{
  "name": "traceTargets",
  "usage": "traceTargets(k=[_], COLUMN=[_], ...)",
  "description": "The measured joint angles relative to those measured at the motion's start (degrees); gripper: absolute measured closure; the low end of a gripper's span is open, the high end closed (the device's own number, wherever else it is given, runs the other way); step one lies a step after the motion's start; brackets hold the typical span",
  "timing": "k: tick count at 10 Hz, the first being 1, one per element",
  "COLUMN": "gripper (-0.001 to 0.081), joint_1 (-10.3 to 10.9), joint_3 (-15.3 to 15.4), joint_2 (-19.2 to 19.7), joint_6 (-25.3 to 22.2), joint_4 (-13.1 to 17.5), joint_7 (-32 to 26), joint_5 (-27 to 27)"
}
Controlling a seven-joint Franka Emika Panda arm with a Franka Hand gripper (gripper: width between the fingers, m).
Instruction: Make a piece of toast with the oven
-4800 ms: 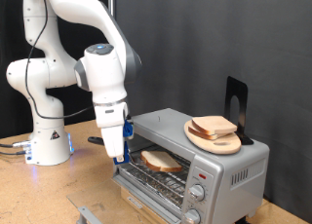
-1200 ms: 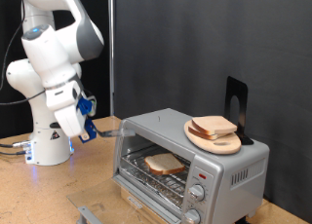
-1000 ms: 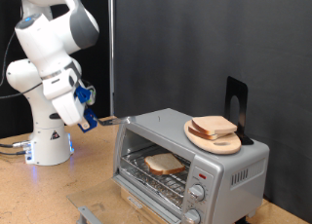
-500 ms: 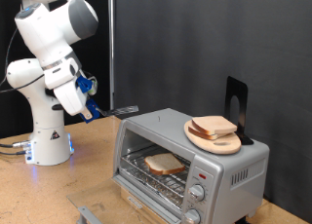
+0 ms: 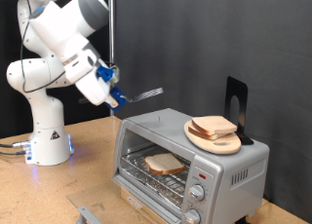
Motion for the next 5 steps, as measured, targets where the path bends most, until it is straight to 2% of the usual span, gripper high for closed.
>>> traceTargets(k=[5], gripper=[0.0422], joint_1=[3.47], joint_3=[9.76], joint_2=[0.75], joint_6=[5.11], joint_4=[1.81], joint_7=[8.86], joint_5=[1.77])
